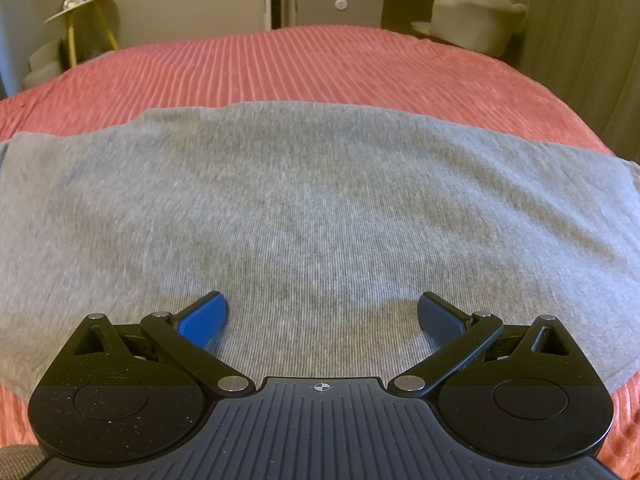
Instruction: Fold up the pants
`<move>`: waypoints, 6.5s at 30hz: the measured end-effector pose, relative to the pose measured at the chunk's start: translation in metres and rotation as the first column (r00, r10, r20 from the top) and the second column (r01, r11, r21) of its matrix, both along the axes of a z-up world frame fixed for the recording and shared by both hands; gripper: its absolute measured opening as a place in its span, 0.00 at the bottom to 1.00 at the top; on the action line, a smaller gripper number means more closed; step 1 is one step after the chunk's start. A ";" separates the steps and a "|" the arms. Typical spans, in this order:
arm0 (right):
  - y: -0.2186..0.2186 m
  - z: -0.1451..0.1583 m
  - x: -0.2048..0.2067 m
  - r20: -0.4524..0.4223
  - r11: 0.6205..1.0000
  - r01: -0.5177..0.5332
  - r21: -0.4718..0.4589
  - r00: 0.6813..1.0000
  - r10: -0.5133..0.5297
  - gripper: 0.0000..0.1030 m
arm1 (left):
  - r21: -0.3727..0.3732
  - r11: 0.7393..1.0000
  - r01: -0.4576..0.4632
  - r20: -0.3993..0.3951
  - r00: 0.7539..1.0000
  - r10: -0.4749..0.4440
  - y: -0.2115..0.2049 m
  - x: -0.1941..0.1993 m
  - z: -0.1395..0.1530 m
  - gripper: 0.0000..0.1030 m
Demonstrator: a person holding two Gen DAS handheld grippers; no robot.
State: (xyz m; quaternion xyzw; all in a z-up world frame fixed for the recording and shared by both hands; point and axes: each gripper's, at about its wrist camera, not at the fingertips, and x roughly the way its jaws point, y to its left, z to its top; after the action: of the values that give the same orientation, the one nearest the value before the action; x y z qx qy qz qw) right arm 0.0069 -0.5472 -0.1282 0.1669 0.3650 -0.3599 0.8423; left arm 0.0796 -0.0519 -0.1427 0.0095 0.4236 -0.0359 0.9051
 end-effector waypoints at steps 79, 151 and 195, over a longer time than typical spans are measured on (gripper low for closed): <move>0.304 0.036 0.012 0.342 0.384 -0.923 0.017 0.366 0.865 0.68 | -0.324 0.934 -0.151 -0.030 0.988 0.150 0.110 -0.031 0.054 1.00; 0.189 0.005 -0.010 0.470 0.696 -0.509 0.506 0.840 0.273 0.83 | -0.500 0.864 -0.063 -0.167 0.986 -0.025 0.077 0.020 0.018 0.18; 0.202 -0.010 -0.010 0.491 0.633 -0.512 0.580 0.840 0.230 0.83 | -0.386 0.921 -0.046 0.034 0.997 0.064 0.092 0.046 0.074 0.51</move>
State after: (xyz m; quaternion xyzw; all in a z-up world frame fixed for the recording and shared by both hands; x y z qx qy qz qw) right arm -0.0026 -0.3456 -0.1385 0.4531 0.3329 0.0266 0.8265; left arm 0.1254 0.0401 -0.0682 -0.1794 0.3875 -0.0928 0.8995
